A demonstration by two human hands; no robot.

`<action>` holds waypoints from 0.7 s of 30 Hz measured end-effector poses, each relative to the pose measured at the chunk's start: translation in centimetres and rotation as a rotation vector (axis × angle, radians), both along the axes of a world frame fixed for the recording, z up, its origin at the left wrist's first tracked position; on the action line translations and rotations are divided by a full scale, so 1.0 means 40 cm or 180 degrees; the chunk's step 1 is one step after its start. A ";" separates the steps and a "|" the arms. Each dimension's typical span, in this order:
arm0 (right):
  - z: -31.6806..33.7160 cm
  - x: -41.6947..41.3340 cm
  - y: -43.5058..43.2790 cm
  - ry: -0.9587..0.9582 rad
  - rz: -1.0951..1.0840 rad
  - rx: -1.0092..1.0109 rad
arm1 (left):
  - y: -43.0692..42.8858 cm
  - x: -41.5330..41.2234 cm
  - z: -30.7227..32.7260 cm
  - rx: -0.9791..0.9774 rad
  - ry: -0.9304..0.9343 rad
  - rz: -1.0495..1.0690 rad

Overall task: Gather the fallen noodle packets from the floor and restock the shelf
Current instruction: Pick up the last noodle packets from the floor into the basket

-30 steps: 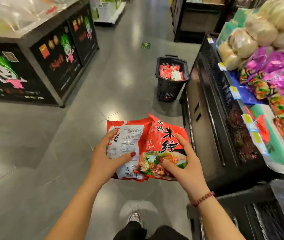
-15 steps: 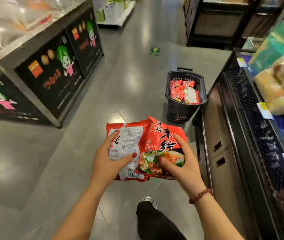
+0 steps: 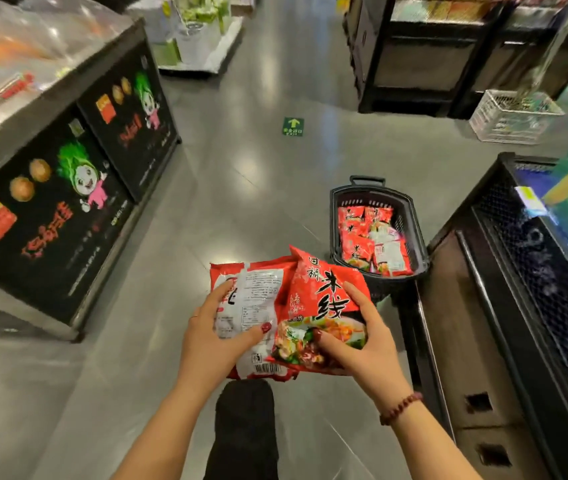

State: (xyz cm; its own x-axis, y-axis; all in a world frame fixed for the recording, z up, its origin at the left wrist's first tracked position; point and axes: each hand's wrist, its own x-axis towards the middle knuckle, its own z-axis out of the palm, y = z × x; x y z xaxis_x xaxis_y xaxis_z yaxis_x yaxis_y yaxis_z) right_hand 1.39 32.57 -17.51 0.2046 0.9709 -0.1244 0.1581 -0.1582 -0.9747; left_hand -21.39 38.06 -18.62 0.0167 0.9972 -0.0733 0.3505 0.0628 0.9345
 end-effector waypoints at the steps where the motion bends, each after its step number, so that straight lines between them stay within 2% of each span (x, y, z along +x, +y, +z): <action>1: -0.005 -0.004 0.063 -0.0036 -0.0048 0.0015 | 0.071 -0.002 -0.012 0.0013 -0.0029 -0.0046; 11: 0.031 -0.022 0.620 -0.0170 -0.0569 -0.0104 | 0.729 0.005 0.013 -0.0185 -0.0061 -0.0528; 21: -0.014 0.142 1.136 -0.0028 -0.0670 -0.0141 | 1.247 0.179 -0.039 -0.0240 0.0052 -0.0523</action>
